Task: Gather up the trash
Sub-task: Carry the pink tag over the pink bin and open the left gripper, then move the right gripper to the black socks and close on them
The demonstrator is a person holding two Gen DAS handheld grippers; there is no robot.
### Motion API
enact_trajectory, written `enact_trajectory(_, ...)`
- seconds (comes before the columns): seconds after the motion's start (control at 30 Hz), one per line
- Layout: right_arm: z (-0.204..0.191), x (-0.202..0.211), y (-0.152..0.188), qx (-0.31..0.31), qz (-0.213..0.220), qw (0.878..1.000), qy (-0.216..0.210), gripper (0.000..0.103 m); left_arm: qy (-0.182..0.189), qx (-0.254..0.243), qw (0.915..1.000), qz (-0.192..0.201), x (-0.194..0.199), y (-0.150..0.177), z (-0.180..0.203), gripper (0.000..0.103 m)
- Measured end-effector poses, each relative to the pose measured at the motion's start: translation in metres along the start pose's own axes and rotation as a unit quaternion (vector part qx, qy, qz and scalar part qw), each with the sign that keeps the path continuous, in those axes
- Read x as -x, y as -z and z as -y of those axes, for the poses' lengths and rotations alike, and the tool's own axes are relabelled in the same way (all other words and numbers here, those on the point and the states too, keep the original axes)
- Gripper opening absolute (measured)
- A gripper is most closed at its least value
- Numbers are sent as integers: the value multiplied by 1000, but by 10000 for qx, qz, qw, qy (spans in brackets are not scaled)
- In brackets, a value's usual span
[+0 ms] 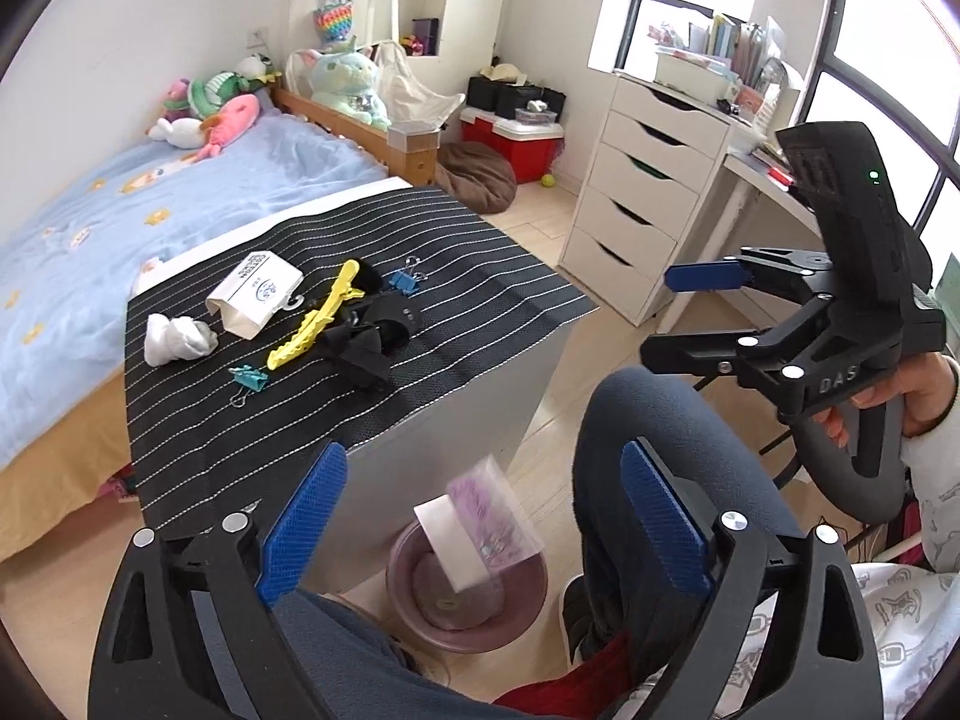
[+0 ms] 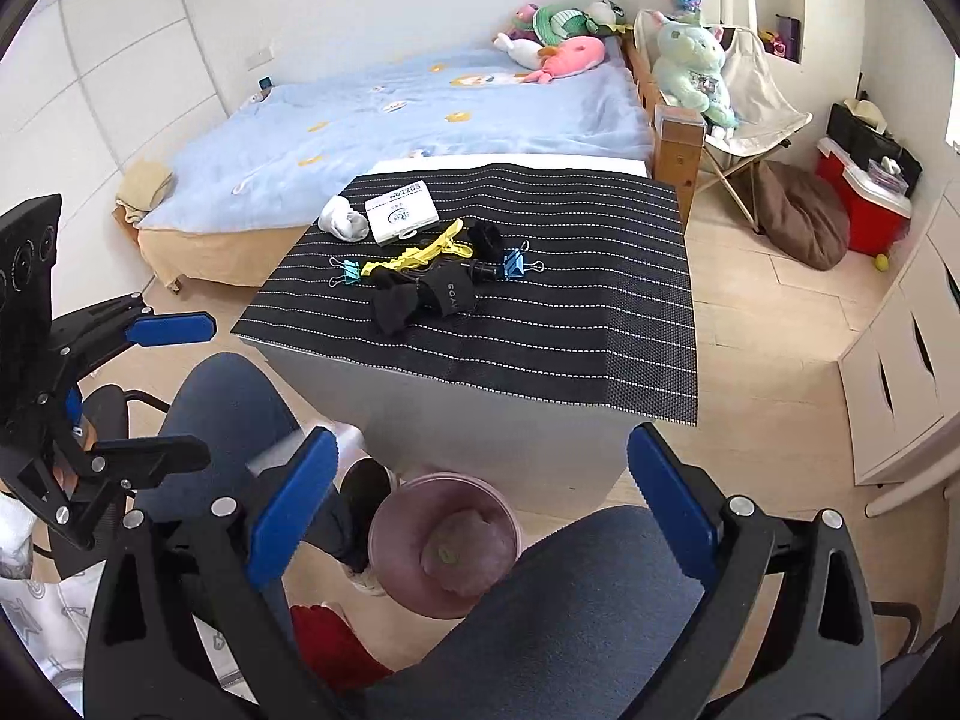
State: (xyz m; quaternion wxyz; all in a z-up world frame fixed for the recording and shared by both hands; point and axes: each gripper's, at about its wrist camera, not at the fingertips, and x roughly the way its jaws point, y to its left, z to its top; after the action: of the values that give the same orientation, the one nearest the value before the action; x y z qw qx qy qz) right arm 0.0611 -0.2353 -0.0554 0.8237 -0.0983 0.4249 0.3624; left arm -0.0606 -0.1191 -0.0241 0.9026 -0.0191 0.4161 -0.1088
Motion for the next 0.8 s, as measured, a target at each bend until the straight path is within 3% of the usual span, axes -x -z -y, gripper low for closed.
enact_trajectory(0.8,-14,-14,-10,180,-124,9997,-100,99,-441,504,9977,74,1,3,-33,95)
